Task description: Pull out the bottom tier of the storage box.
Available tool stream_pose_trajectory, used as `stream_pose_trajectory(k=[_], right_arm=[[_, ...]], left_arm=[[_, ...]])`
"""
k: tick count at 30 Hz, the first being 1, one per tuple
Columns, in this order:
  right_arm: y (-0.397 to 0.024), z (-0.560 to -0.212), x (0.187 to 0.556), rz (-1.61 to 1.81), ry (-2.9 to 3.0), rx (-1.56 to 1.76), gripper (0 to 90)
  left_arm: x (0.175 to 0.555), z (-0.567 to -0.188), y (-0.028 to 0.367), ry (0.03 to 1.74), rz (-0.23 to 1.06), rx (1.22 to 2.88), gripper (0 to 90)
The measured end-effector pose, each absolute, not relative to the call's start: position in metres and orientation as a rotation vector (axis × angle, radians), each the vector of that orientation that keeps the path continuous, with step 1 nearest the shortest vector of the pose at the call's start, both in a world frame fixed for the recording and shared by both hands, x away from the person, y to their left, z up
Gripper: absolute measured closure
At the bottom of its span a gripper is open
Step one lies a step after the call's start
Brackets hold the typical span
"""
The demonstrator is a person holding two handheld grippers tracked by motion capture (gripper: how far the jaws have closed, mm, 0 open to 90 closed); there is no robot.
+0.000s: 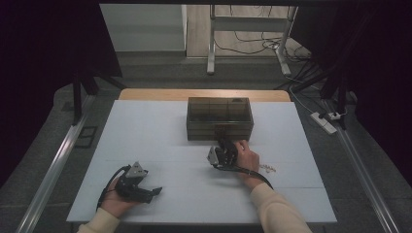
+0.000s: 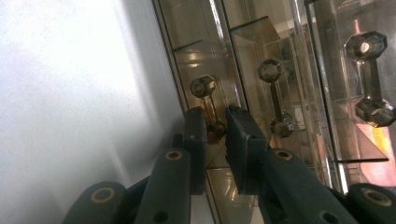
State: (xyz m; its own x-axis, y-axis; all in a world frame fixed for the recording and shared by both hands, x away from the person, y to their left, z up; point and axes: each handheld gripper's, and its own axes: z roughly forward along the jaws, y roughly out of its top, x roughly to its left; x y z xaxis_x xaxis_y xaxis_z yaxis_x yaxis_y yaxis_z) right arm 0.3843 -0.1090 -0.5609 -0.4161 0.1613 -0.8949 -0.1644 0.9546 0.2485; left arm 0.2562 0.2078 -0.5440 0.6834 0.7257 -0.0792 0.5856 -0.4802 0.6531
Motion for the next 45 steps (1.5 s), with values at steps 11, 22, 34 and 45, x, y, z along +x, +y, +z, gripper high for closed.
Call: stream_pose_trajectory(k=[11,22,34,45], right_arm=[[-0.109,-0.561,0.382,0.321,1.96,-0.022,78.7],[-0.109,-0.561,0.38,0.315,1.944,-0.027,79.2],[-0.109,-0.561,0.376,0.31,1.934,-0.029,79.4],[-0.111,-0.562,0.368,0.338,1.93,-0.023,79.5]], left_arm=[[0.256,-0.544,0.208,1.002,0.274,2.229,13.0],[0.256,-0.544,0.209,1.002,0.275,2.228,13.0],[0.256,-0.544,0.209,1.008,0.277,2.227,13.0],[0.256,-0.544,0.209,1.007,0.275,2.228,13.0]])
